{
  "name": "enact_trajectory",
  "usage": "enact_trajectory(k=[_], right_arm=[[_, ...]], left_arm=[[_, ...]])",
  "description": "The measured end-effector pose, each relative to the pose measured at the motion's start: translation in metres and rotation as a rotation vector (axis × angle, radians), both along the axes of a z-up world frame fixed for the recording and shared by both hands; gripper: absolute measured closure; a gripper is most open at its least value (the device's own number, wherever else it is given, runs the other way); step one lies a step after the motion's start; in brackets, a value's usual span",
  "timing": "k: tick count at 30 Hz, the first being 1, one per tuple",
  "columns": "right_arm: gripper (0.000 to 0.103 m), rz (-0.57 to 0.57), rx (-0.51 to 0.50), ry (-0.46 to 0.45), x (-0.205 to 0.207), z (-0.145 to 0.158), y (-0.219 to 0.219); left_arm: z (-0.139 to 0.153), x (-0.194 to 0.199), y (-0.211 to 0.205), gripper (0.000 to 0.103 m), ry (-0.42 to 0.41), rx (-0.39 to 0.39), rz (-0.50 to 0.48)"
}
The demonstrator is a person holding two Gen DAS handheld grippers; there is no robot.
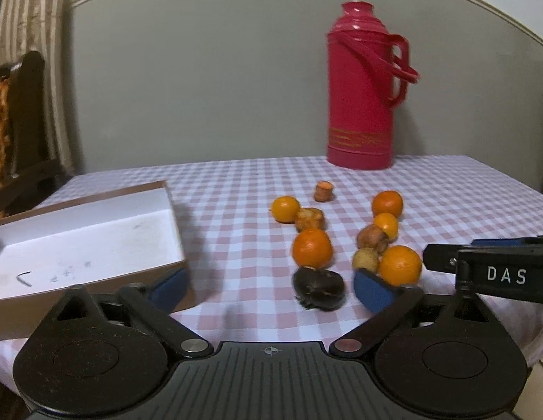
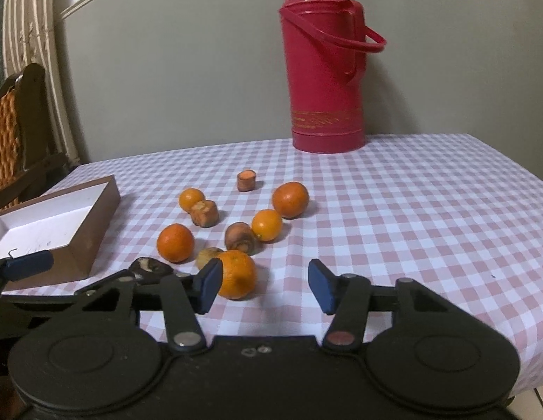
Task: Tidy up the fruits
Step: 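Lower the left gripper onto the dark round fruit and close it, then close the right gripper around the large orange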
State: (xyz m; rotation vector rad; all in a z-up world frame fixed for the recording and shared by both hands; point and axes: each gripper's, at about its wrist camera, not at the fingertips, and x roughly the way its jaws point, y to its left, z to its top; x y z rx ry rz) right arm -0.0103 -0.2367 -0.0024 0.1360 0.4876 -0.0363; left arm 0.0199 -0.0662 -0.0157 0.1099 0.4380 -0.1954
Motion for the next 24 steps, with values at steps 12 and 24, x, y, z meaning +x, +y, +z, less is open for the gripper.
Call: enact_trajectory(k=[12,24], right_arm=[[0.056,-0.003,0.010,0.012,0.005,-0.002,-0.007],[0.057,0.062,0.041,0.038,0.024,-0.008,0.008]], left_arm=[[-0.015,0.016,-0.023,0.053,0.063,0.006,-0.069],[-0.020,0.019,-0.008,0.062,0.082,-0.030,-0.035]])
